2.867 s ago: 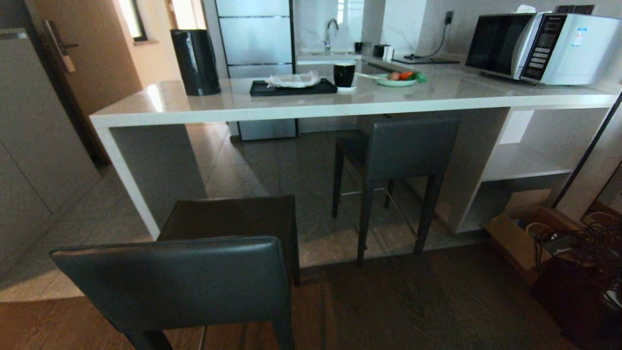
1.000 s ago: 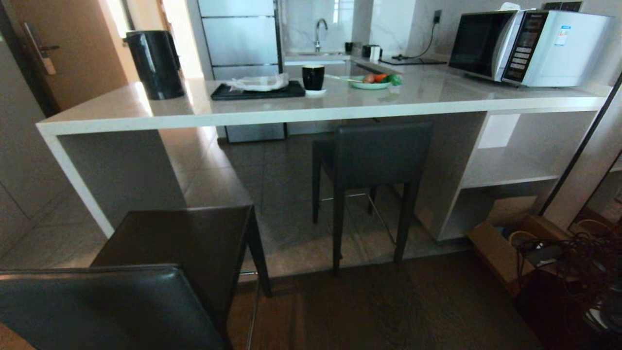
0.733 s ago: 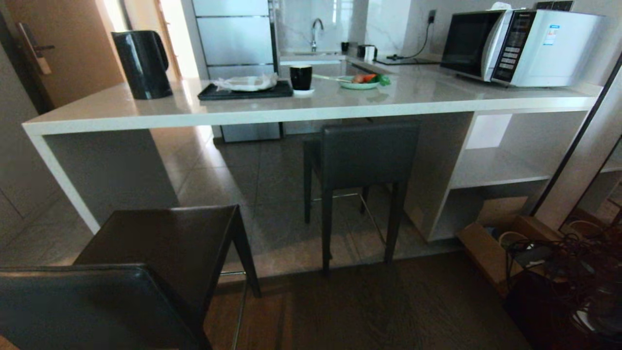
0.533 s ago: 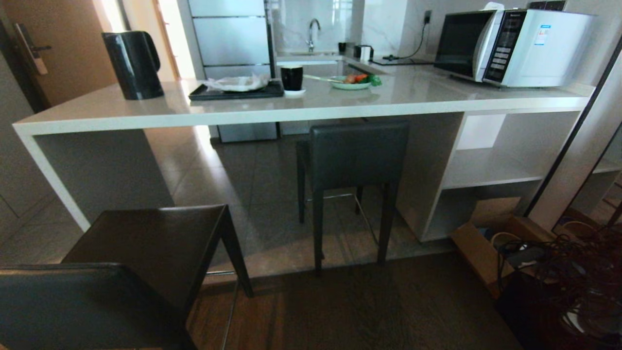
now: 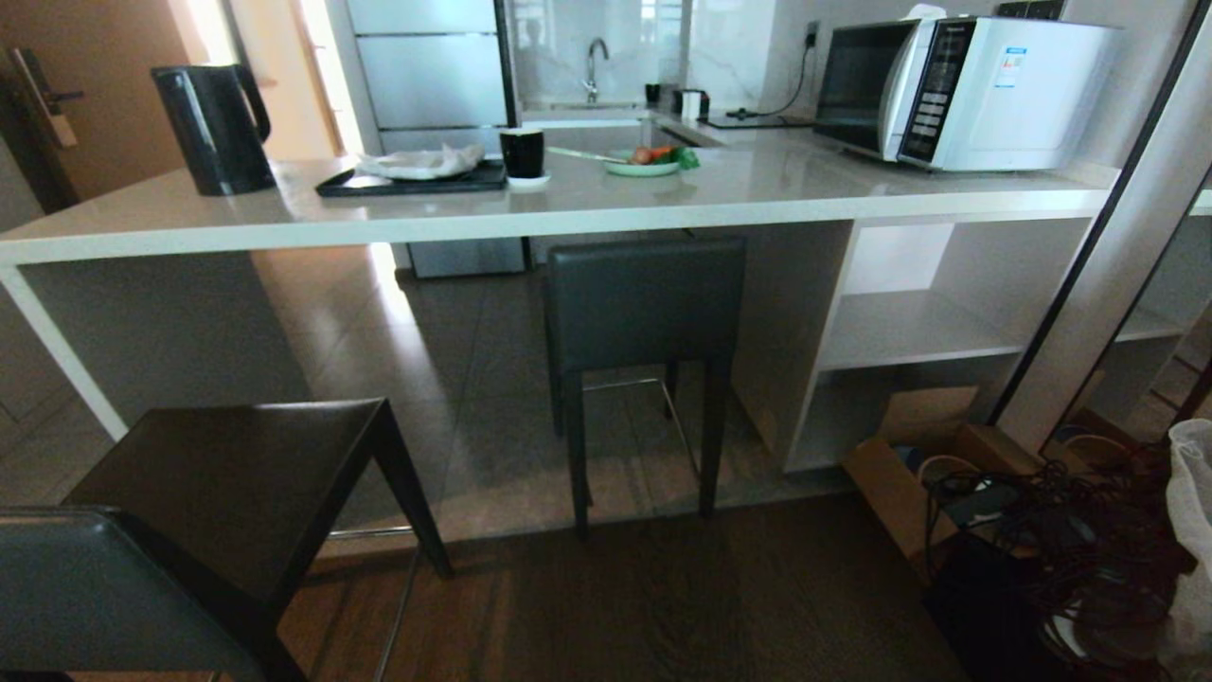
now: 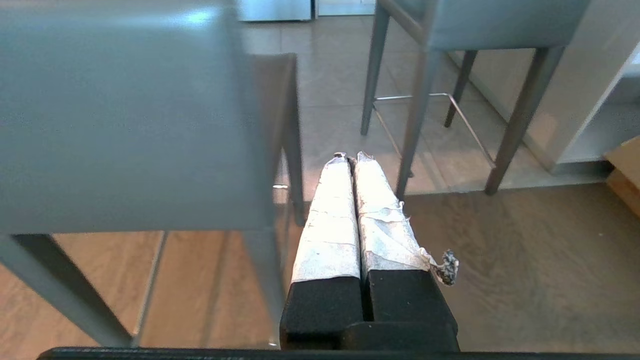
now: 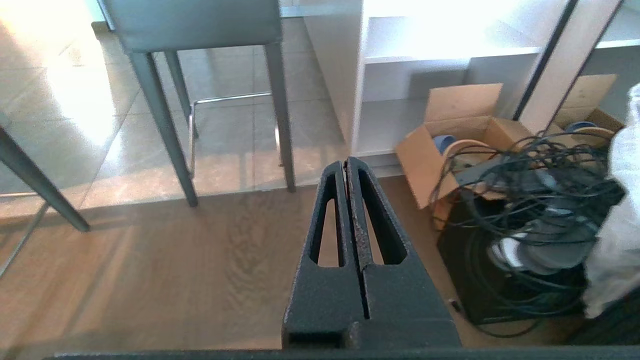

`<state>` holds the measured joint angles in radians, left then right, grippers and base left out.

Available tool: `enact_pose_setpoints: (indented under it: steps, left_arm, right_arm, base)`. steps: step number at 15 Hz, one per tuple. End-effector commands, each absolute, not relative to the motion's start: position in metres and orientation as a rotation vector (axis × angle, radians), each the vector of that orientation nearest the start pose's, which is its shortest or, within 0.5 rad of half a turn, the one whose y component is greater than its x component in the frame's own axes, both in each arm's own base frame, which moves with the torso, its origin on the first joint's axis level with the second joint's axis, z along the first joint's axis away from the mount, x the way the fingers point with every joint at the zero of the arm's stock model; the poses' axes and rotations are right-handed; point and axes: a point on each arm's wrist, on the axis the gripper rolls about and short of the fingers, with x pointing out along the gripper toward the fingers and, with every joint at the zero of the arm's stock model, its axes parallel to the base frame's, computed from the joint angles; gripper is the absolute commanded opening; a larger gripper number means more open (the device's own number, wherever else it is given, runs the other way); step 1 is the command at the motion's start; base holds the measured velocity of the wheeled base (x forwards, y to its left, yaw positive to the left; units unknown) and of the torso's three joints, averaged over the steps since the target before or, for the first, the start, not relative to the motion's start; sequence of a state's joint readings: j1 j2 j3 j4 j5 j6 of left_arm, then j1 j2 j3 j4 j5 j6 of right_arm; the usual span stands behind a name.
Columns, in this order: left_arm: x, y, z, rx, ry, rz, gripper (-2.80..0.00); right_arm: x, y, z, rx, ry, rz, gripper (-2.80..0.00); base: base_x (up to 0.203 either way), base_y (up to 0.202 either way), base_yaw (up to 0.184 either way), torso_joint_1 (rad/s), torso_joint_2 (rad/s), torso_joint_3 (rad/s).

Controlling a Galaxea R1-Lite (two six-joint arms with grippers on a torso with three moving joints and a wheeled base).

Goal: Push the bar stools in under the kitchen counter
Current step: Pull the gray chair out from under the dining table

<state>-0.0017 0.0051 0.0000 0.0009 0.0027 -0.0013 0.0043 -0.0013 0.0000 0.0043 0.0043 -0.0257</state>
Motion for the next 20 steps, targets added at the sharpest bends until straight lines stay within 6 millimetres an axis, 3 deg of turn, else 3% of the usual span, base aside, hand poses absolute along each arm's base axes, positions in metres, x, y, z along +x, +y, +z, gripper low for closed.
enact_pose_setpoints:
  steps: [1,8,16,20]
  left_arm:
    - [-0.0222,0.0001,0.0751,-0.002,0.009,0.002,-2.8]
    - [-0.0222,0.0001,0.0752,-0.005,0.008,0.002,-2.8]
    - [-0.0222,0.0001,0.0752,-0.005,0.008,0.002,-2.8]
    - [-0.0222,0.0001,0.0752,-0.005,0.008,0.002,-2.8]
  right_arm:
    - [-0.0228,0.0,0.075,-0.026,0.004,0.009,-2.8]
    - [-0.0228,0.0,0.075,-0.025,0.004,0.009,-2.8]
    - [-0.0228,0.0,0.075,-0.025,0.004,0.009,-2.8]
    - [-0.0228,0.0,0.075,-0.026,0.004,0.009,-2.8]
  base:
    - [0.0,-0.19,0.004,0.002,0.0,0.002]
    - [0.0,-0.171,0.005,0.002,0.0,0.003]
    - [-0.001,0.001,0.005,0.0,0.0,0.0]
    - [0.169,0.0,0.001,0.001,0.0,0.004]
